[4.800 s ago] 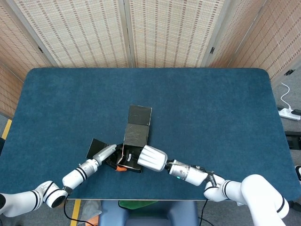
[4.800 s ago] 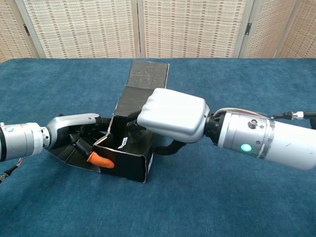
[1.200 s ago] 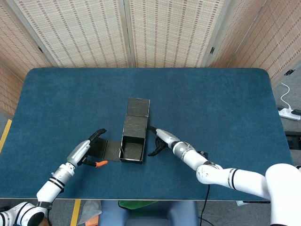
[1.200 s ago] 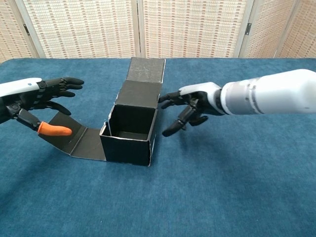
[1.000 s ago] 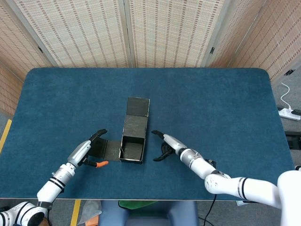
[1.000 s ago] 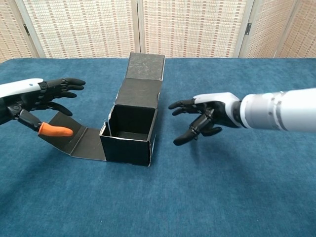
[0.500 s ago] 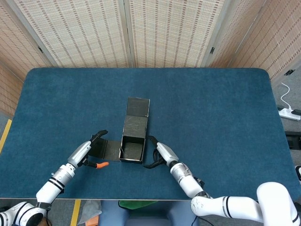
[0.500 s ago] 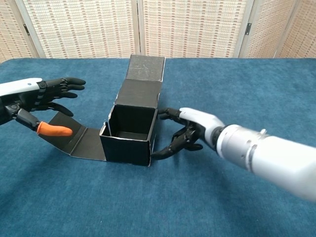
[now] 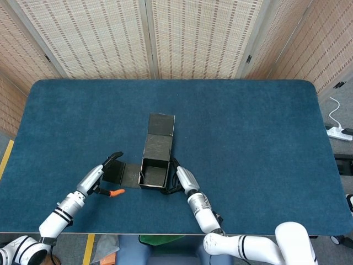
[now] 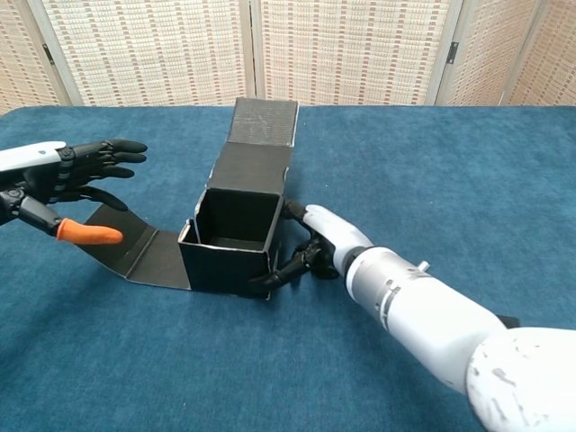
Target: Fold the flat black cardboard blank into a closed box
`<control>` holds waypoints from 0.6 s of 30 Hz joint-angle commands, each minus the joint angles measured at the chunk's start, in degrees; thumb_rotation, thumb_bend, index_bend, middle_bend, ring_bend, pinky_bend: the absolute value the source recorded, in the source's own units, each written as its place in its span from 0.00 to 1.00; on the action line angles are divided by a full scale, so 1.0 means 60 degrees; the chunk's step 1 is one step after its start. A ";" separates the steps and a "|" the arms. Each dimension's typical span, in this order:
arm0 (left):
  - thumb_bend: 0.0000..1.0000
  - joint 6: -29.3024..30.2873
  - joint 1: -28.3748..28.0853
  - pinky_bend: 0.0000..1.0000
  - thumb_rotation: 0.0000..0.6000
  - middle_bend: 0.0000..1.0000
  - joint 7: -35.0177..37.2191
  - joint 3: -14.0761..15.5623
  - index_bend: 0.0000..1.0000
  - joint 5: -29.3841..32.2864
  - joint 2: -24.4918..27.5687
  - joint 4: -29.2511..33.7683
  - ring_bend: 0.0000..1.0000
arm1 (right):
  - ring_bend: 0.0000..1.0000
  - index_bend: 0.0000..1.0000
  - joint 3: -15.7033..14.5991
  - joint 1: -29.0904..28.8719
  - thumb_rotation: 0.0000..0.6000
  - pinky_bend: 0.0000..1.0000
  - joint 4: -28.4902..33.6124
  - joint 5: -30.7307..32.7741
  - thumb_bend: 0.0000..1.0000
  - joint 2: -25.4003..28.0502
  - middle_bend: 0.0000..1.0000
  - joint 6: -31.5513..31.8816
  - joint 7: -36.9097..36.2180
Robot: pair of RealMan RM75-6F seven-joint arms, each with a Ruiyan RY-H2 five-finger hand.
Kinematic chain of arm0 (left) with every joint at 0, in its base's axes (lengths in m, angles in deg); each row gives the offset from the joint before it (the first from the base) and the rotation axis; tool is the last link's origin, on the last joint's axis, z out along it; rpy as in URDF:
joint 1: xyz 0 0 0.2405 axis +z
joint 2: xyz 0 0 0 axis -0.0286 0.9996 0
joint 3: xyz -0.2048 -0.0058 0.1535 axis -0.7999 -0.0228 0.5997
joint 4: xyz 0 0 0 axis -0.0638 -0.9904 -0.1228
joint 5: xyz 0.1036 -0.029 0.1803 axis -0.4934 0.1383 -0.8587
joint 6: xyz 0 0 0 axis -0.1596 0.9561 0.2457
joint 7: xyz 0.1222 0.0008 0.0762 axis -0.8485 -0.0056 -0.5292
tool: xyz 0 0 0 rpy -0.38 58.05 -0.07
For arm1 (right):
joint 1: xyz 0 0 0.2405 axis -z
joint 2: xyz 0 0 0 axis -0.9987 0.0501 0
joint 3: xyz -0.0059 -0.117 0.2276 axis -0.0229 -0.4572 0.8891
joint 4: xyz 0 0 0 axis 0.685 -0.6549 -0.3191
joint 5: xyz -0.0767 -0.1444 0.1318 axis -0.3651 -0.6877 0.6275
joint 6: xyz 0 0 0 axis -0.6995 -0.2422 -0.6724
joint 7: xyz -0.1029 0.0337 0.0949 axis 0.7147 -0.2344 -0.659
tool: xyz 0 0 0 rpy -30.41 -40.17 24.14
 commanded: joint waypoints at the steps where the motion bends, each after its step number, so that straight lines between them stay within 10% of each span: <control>1: 0.21 0.0026 0.0020 0.23 1.00 0.00 0.0061 0.0061 0.00 -0.0065 0.0020 -0.0042 0.00 | 0.64 0.00 0.0264 -0.0039 1.00 1.00 -0.0465 -0.0336 0.00 -0.0393 0.06 -0.0080 -0.0329; 9: 0.20 0.0521 0.0243 0.31 1.00 0.01 -0.0507 0.0006 0.03 0.0046 0.0013 -0.0060 0.02 | 0.76 0.46 0.1031 -0.0114 1.00 1.00 -0.1582 -0.1002 0.15 -0.1021 0.55 0.0215 -0.1003; 18: 0.22 0.1544 0.0563 0.84 1.00 0.51 -0.0710 0.0270 0.47 -0.0949 0.0374 0.0445 0.67 | 0.77 0.54 0.2071 0.0109 1.00 1.00 -0.0180 -0.0878 0.20 0.0207 0.62 -0.0857 -0.2188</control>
